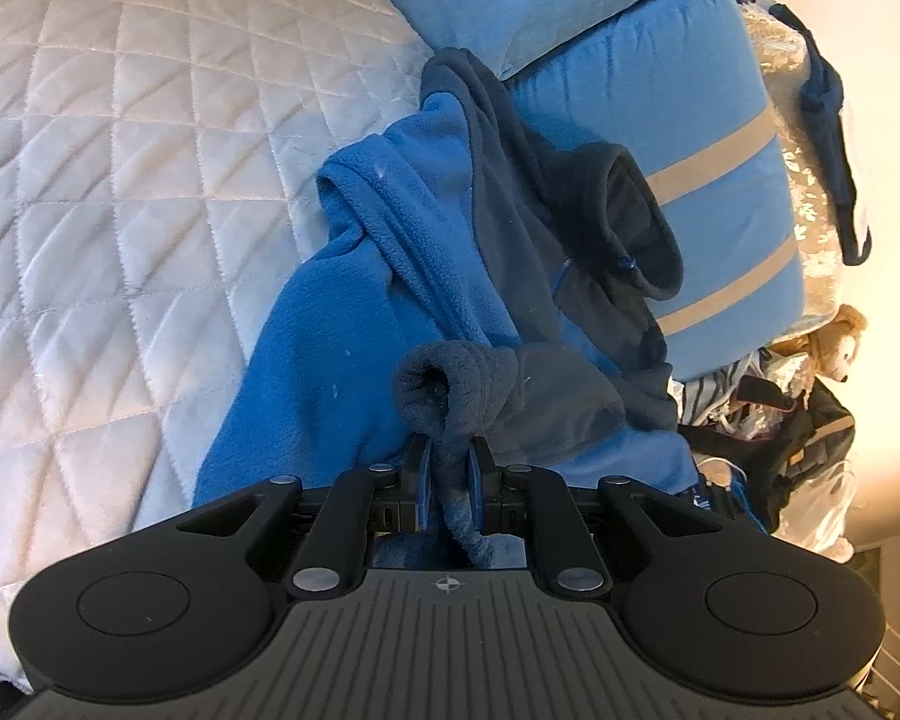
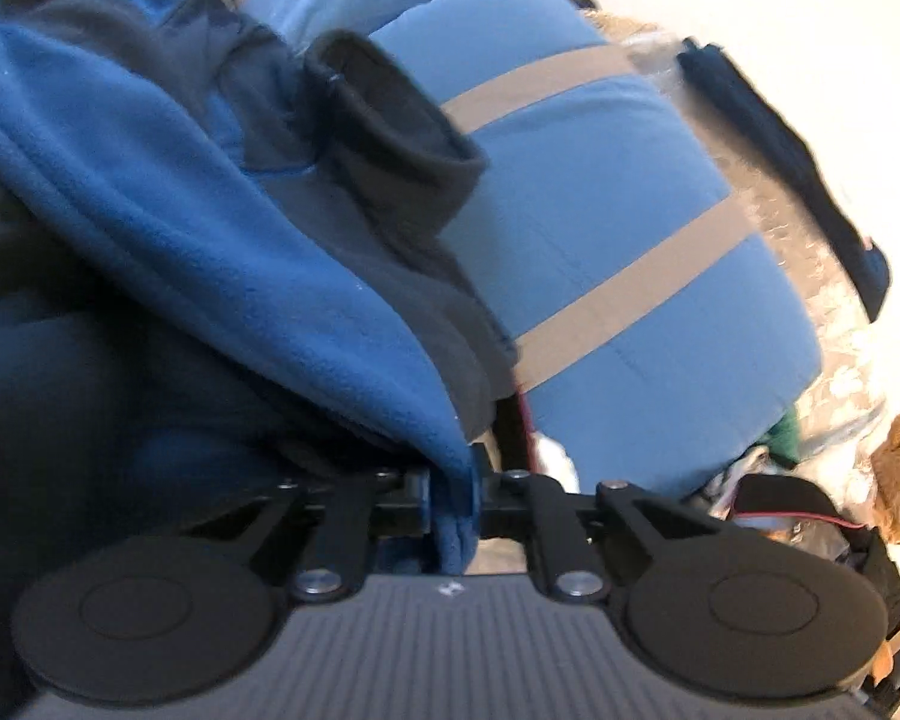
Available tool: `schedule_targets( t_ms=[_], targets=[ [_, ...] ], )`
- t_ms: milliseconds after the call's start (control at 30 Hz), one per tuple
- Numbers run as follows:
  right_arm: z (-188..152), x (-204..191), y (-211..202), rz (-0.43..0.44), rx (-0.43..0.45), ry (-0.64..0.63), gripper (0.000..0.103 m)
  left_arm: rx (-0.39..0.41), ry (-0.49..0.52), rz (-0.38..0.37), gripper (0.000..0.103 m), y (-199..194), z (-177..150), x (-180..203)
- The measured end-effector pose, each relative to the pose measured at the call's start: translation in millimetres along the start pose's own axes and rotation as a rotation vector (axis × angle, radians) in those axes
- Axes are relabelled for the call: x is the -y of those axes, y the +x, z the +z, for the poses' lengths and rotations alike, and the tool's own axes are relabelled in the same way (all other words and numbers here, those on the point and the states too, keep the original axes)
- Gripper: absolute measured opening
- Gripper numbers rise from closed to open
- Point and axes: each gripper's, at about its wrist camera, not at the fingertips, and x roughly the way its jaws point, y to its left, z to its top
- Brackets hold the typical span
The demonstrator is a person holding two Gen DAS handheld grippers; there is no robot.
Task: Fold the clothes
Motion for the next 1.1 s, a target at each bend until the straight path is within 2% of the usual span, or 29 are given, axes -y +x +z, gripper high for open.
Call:
schedule_targets(
  t_ms=[67,133,233,367,433,467,500,533,567,600,633,667,700,767,833,933,1033,1100],
  targets=[
    [-5.8,10.5,-0.1,-0.016,-0.016,0.043,0.012,-0.007,0.002,-0.024,0.012,5.1,1.1,1.6],
    [-13.8,16.9,1.4,-0.014,-0.041,0.086,0.012,-0.019,0.013,-0.016,0.012,11.5,1.0,2.2],
    [-25.3,12.5,0.2,0.016,-0.069,0.116,0.013,-0.034,0.001,0.059,0.009,17.5,0.2,-5.4],
    [-29.7,11.5,-4.1,0.052,-0.083,0.174,0.019,-0.015,-0.033,0.080,0.007,12.2,3.3,-21.9],
    [-30.2,13.8,-4.4,0.066,-0.089,0.209,0.020,-0.001,-0.031,0.118,0.006,9.4,5.2,-26.5],
    [-29.9,15.1,-3.6,0.073,-0.094,0.227,0.025,0.003,-0.032,0.122,0.006,8.3,5.6,-28.8],
    [-29.3,15.3,-3.4,0.078,-0.100,0.229,0.034,0.007,-0.034,0.120,0.006,7.3,5.6,-31.0],
    [-28.6,14.8,-3.4,0.081,-0.108,0.225,0.036,0.008,-0.033,0.107,0.006,8.1,5.0,-31.0],
    [-28.4,14.9,-4.5,0.083,-0.117,0.223,0.042,0.008,-0.031,0.091,0.007,9.7,4.1,-29.9],
    [-28.5,15.1,-6.1,0.084,-0.126,0.223,0.053,0.009,-0.029,0.074,0.009,11.4,3.1,-28.9],
    [-28.7,16.5,-9.6,0.086,-0.126,0.231,0.060,0.009,-0.027,0.058,0.019,13.0,2.2,-27.8],
    [-28.9,18.6,-14.1,0.088,-0.122,0.241,0.077,0.010,-0.025,0.041,0.035,14.6,1.2,-26.8],
    [-29.2,20.6,-18.6,0.090,-0.118,0.252,0.086,0.010,-0.023,0.025,0.042,16.3,0.3,-25.7],
    [-28.0,23.0,-30.0,0.099,-0.107,0.272,0.086,0.011,-0.019,-0.009,0.056,19.5,-1.6,-23.6],
    [-25.6,24.3,-41.9,0.101,-0.094,0.289,0.088,0.012,-0.014,-0.042,0.061,22.8,-3.5,-21.5],
    [-20.4,26.6,-58.1,0.108,-0.067,0.324,0.091,0.013,-0.008,-0.091,0.061,27.7,-6.4,-18.3],
    [-14.3,27.8,-70.4,0.121,-0.046,0.357,0.093,0.023,0.043,-0.058,0.060,41.4,-7.1,-13.6],
    [-9.8,27.3,-77.4,0.128,-0.032,0.370,0.093,0.042,0.041,-0.052,0.058,44.8,-7.0,-15.1]
  ],
)
